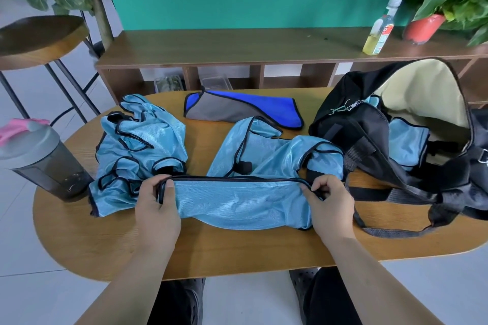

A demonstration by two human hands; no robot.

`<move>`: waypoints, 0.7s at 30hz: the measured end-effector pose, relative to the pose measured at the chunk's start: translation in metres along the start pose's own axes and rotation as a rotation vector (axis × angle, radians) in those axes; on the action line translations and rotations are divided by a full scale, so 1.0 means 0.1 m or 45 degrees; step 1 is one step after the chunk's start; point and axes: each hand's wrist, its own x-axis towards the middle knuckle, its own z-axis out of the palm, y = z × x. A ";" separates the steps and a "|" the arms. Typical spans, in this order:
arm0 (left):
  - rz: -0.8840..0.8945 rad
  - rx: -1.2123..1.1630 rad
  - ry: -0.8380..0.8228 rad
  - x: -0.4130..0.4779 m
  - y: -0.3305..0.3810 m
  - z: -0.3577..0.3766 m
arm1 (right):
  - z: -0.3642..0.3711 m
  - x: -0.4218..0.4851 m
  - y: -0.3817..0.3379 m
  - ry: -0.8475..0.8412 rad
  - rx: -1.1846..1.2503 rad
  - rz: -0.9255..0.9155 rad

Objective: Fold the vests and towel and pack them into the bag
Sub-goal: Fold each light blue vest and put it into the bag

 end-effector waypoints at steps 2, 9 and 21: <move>0.020 0.002 -0.014 0.00 0.00 0.00 | 0.00 0.00 -0.01 0.017 0.044 0.018; 0.197 0.117 -0.097 -0.01 0.20 -0.07 | -0.13 0.10 -0.19 -0.076 0.044 -0.028; 0.781 0.178 -0.088 0.84 1.99 -0.60 | -1.02 1.00 -1.72 -0.144 -0.006 -0.544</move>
